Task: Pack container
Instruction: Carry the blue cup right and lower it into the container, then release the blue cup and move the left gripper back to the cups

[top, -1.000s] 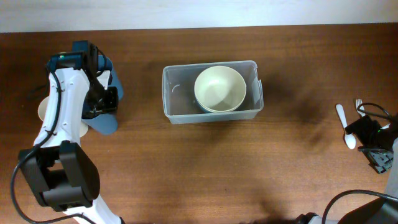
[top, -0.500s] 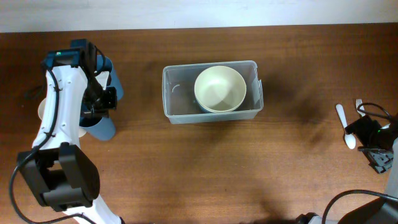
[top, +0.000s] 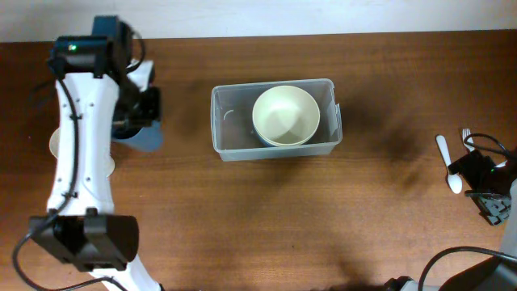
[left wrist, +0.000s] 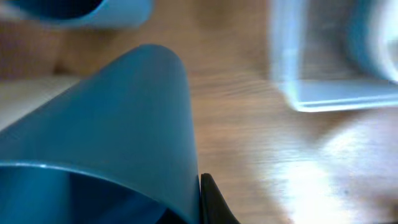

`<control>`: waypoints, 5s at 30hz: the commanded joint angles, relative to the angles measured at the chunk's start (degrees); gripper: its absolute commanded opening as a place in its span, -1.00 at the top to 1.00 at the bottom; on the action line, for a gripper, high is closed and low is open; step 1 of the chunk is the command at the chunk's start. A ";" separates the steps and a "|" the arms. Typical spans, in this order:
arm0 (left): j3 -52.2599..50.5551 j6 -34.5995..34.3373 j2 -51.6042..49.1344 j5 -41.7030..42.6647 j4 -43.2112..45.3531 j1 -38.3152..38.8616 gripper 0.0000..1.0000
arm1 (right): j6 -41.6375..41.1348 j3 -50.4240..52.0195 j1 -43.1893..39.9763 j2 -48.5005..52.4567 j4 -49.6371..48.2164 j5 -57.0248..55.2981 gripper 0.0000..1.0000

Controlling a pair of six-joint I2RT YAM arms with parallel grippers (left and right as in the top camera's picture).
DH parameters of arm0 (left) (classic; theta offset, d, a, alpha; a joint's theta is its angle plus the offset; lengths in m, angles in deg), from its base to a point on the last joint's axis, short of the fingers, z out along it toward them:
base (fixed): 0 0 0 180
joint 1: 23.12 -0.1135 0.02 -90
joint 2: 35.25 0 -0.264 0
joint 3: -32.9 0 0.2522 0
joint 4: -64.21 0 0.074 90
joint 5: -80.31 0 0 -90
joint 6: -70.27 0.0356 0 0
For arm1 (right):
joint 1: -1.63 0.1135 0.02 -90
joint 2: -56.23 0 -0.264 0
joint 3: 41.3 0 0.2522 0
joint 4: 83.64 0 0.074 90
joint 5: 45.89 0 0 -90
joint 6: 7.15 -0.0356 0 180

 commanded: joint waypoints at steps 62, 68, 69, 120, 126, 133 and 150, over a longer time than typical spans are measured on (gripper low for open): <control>15.39 -3.74 -7.52 -3.72 7.80 24.81 0.97 | -0.46 -0.02 -0.13 -0.04 0.00 0.15 -0.98; 15.39 -3.74 -8.15 -3.72 7.76 24.81 0.96 | -0.46 -0.02 -0.13 -0.04 0.00 0.15 -0.98; 15.39 -3.76 -8.15 -3.69 7.72 24.81 0.97 | -0.46 -0.02 -0.13 -0.04 0.00 0.15 -0.98; 12.66 -3.78 -16.61 -6.75 9.03 24.15 0.95 | -0.46 -0.02 -0.13 -0.04 0.00 0.15 -0.98; 12.63 -3.78 -17.16 -6.75 9.07 24.15 0.95 | -0.46 -0.02 -0.13 -0.04 0.00 0.15 -0.98; 12.63 -3.76 -17.42 -6.75 9.11 24.15 0.95 | -0.46 -0.02 -0.13 -0.04 0.00 0.15 -0.98; 12.63 -3.74 -19.65 -6.80 9.77 24.11 0.73 | -0.46 -0.02 -0.13 -0.04 0.00 0.15 -0.98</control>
